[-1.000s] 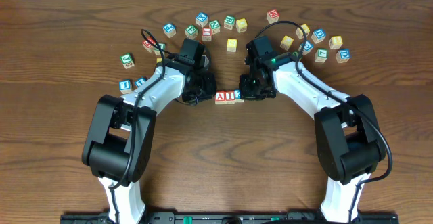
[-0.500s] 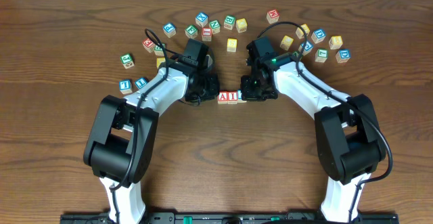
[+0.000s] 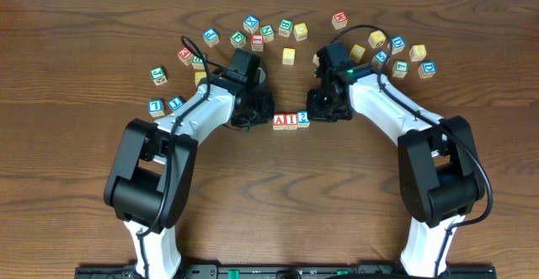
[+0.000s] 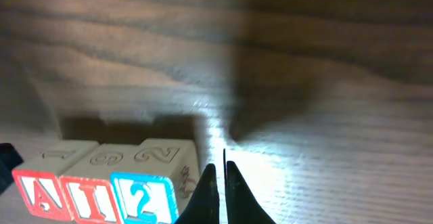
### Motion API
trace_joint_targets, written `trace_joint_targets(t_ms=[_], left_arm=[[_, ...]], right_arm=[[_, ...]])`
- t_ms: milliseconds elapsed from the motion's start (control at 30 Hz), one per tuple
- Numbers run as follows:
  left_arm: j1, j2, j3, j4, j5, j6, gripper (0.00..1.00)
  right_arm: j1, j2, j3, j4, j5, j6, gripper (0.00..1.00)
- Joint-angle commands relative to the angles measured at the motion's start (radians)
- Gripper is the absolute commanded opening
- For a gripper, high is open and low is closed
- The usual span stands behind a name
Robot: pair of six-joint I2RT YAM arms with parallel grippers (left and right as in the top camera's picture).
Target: Spell out AI2
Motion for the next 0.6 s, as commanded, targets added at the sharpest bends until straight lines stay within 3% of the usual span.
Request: trace_joint_targets(t_ms=[0, 567], left_arm=[[0.017, 0.005, -0.009, 0.007, -0.006, -0.011, 0.07], [0.017, 0.005, -0.009, 0.044, -0.048, -0.011, 0.07]], right_arm=[[-0.015, -0.008, 0.030, 0.014, -0.002, -0.006, 0.01], [0.069, -0.007, 0.032, 0.177, 0.025, 0.010, 0.01]])
